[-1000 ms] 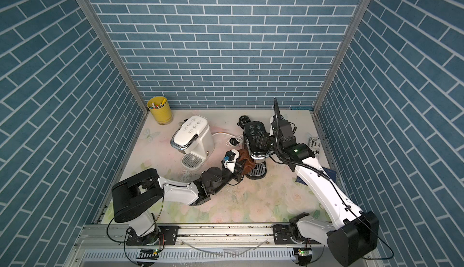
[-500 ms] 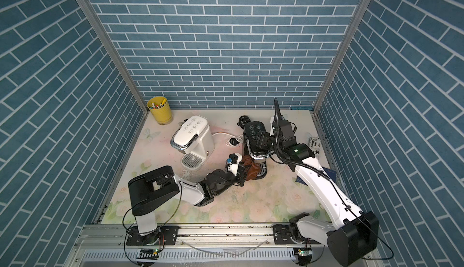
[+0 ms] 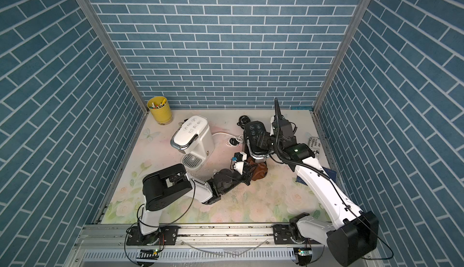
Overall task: Wipe the surface of a coffee machine
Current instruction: Wipe the dirt from the surface of the coffee machine.
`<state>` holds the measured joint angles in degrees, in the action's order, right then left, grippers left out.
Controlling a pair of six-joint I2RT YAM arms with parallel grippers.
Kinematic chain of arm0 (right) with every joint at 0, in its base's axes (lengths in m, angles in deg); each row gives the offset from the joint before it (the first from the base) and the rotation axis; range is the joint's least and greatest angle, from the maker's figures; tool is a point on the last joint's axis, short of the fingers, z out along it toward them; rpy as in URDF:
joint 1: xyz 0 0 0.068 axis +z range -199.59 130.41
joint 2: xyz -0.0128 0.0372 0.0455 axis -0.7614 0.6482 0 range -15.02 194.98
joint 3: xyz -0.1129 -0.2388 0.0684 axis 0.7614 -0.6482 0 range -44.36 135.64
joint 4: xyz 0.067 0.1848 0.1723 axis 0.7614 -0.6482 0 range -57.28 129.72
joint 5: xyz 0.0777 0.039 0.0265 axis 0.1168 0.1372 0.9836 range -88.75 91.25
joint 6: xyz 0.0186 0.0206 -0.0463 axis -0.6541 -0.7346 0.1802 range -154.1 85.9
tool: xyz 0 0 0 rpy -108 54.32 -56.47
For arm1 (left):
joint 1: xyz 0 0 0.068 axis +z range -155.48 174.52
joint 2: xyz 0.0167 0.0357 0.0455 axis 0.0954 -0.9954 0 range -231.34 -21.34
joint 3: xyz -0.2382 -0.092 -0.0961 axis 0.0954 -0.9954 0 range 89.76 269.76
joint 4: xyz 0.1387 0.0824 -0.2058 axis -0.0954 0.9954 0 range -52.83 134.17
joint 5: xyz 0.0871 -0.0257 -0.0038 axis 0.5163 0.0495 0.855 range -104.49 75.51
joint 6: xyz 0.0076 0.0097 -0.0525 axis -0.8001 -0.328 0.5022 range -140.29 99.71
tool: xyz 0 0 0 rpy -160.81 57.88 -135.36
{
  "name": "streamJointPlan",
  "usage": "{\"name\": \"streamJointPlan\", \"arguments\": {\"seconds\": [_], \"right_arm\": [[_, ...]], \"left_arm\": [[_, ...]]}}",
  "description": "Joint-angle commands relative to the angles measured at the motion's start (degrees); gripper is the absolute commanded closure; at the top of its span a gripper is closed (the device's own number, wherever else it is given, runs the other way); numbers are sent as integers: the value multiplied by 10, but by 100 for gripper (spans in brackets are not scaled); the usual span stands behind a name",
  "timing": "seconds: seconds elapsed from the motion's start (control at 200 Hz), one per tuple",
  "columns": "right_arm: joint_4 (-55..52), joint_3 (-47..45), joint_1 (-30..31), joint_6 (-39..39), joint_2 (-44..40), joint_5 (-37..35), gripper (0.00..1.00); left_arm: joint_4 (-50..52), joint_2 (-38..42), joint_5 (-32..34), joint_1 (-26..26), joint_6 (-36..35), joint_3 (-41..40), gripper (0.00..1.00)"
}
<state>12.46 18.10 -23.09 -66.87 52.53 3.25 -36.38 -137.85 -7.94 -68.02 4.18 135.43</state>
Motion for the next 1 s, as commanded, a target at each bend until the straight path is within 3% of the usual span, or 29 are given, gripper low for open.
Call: {"name": "streamJointPlan", "arguments": {"seconds": [0.0,0.535,0.99], "right_arm": [[-110,-27,4,16,20,5,35],[-108,-28,4,14,19,8,35],[-100,-38,3,11,22,12,36]], "left_arm": [[-47,-13,3,1,3,18,100],[-49,-78,23,1,-8,89,100],[-69,22,59,2,-16,-27,100]]}}
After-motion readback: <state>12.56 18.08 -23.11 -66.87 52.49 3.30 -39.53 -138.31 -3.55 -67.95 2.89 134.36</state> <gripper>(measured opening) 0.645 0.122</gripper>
